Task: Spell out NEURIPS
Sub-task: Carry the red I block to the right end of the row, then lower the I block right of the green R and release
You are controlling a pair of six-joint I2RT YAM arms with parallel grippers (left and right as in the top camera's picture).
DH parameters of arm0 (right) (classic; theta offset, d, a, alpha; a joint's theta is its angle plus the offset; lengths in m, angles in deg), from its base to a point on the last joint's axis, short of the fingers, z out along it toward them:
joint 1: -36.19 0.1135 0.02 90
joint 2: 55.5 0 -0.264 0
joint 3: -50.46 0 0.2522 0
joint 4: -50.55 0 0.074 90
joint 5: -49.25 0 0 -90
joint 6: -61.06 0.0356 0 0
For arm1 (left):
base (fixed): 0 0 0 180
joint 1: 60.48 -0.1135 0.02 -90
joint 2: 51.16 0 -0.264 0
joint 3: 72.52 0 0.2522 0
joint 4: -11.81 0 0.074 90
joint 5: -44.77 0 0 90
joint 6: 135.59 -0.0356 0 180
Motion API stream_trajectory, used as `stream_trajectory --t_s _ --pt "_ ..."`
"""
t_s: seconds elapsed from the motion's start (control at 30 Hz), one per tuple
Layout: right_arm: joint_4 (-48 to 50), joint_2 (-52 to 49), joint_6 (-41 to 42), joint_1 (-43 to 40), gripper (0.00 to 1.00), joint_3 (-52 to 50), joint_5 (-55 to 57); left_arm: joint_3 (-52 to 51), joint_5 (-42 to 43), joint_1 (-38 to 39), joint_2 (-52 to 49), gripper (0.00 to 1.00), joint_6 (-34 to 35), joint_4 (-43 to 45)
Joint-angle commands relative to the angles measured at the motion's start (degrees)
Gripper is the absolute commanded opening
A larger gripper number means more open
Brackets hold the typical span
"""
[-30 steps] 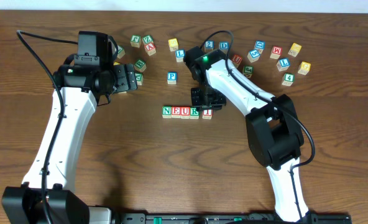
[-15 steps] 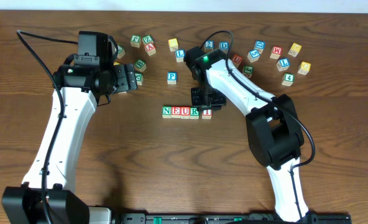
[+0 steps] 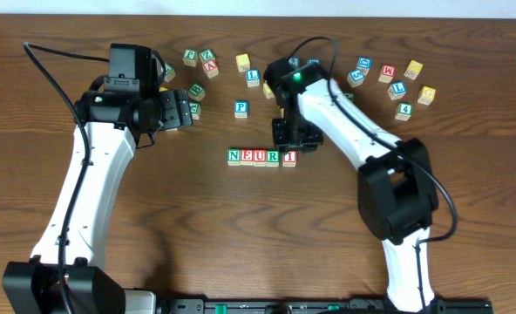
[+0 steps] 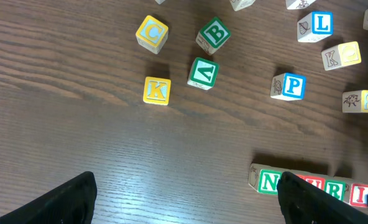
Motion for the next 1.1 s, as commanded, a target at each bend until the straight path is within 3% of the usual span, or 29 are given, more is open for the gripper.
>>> stream_trajectory --t_s 0.0,0.6,1.07 --pt "-0.5 4.3 -1.0 -1.6 0.37 0.4 -0.2 0.7 -0.3 -0.2 -0.4 0.91 0.3 0.1" --pt "0.2 4.1 -1.2 -3.3 0.37 -1.0 3.1 0.7 -0.3 -0.2 -0.4 0.91 0.3 0.0" --pt "7.6 3.3 -0.6 -3.6 0.36 -10.4 2.1 0.7 -0.3 -0.2 -0.4 0.91 0.3 0.0"
